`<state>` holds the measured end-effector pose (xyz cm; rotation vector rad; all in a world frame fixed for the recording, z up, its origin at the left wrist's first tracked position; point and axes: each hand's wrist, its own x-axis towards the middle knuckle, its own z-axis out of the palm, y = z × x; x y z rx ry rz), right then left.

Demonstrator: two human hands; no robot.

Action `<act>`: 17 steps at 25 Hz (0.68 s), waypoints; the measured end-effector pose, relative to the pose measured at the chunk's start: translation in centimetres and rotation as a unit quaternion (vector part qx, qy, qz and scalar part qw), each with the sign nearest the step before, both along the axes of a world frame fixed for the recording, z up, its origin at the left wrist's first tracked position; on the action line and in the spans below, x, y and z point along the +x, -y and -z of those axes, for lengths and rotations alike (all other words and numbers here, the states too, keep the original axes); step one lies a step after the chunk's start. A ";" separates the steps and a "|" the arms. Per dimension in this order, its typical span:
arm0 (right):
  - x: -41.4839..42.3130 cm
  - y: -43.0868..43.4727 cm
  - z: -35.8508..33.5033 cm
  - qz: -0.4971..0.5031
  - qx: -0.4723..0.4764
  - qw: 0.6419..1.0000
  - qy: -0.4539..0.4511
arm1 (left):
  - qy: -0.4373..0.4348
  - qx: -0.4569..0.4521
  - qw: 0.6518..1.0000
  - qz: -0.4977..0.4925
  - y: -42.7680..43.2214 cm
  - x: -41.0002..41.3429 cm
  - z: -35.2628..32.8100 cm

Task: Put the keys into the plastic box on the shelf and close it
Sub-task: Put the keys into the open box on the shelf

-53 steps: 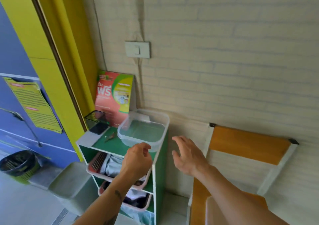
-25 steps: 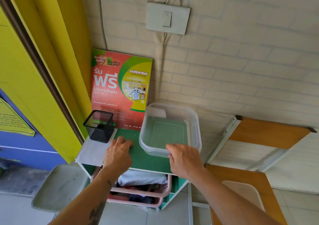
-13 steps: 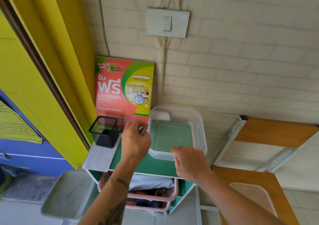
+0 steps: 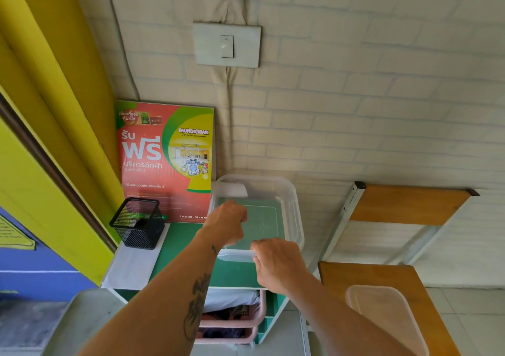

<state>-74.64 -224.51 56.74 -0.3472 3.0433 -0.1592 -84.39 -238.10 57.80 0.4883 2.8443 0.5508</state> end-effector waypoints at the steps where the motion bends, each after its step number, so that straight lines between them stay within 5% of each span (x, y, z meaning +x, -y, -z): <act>1: 0.0 0.0 0.0 0.000 -0.001 1.000 0.000 | 0.008 -0.006 1.000 -0.002 0.0 0.1 0.1; 7: 0.2 -0.1 0.0 0.002 -0.003 1.000 -0.005 | 0.017 0.035 0.999 -0.025 -0.2 0.7 -0.4; 17: 0.9 -1.5 -2.6 -0.005 -0.111 0.993 0.048 | 0.003 0.282 0.952 -0.123 -0.2 5.3 -3.2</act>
